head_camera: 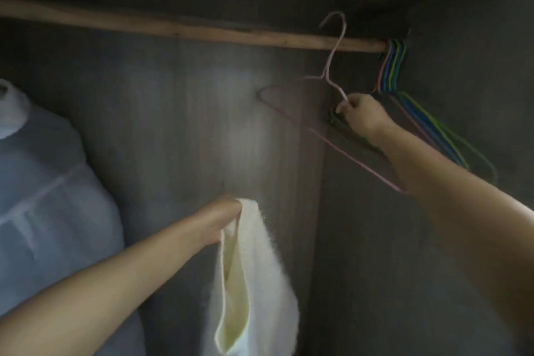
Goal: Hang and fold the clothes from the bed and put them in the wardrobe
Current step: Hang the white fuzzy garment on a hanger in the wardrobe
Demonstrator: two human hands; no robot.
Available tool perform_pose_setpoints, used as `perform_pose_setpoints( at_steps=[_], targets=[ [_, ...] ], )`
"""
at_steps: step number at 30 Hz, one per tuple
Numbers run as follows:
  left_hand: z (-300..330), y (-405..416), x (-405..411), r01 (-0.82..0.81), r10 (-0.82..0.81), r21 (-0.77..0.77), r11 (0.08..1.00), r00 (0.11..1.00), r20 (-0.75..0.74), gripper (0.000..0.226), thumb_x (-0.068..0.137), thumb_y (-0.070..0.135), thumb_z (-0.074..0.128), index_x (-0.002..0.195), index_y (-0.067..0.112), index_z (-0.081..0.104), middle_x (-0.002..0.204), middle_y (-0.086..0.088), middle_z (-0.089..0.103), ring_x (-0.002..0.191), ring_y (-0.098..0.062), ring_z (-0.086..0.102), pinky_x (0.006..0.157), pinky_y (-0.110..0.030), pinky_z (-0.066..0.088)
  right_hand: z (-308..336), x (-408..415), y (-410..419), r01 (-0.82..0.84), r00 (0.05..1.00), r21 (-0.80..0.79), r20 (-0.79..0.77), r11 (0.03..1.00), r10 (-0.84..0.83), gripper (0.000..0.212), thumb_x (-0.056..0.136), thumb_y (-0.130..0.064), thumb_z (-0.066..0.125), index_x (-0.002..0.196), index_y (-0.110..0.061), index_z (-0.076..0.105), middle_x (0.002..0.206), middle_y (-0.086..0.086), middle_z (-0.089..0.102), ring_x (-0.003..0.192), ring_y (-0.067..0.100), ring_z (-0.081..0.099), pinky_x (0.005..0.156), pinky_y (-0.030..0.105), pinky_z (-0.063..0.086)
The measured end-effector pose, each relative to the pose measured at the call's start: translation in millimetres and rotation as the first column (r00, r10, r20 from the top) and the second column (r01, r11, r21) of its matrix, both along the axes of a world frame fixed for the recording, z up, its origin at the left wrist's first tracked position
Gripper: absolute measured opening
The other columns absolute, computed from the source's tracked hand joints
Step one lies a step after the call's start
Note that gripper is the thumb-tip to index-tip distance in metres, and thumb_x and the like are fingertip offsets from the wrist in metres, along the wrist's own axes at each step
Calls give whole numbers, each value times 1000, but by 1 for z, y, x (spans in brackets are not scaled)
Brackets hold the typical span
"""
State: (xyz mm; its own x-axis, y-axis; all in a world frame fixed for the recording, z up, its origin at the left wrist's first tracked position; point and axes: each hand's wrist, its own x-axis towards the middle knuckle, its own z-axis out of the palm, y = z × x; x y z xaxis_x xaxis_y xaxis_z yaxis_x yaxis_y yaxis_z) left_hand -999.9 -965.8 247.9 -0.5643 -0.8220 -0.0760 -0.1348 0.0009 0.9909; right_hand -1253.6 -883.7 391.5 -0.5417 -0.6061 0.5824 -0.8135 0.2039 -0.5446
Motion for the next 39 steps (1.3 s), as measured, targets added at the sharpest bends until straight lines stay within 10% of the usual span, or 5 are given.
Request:
perform_pose_setpoints(
  at_steps=[11,17,22,33,39],
  targets=[
    [-43,-16,17,336,230,-498,800,594,770,19,79,9,53,86,-1,67,93,-18,69,89,-30,66,65,-26,46,-132,60,49,-179,737,-423,541,888,406,22,97,-32,53,83,-21,65,48,-11,35,37,3,31,36,14,25],
    [-41,-4,16,371,152,-450,812,610,777,18,86,20,53,81,7,64,84,-13,66,77,-26,65,61,-24,43,-116,146,107,-221,425,-788,452,574,784,36,100,-37,45,90,-19,73,48,-11,23,39,5,18,37,14,19],
    [-34,24,17,232,-91,-187,955,825,559,31,92,4,42,61,10,48,59,-6,47,50,-18,45,46,-19,40,-130,204,117,-82,409,-922,314,377,857,44,96,-42,43,59,-24,60,44,-11,25,35,5,21,39,11,21],
    [1,38,35,227,-274,288,930,952,135,52,97,9,42,46,6,56,34,-5,50,25,-13,47,27,-19,39,-194,239,121,-320,708,-675,296,665,642,40,95,-42,41,58,-27,49,49,-13,39,41,1,31,41,15,26],
    [21,15,31,168,-164,334,928,986,-41,51,98,11,39,53,3,61,42,-10,58,33,-19,56,57,-35,54,-228,222,131,-329,800,-306,411,893,436,46,102,-32,36,59,-23,46,49,-11,36,45,5,31,47,23,27]
  ],
)
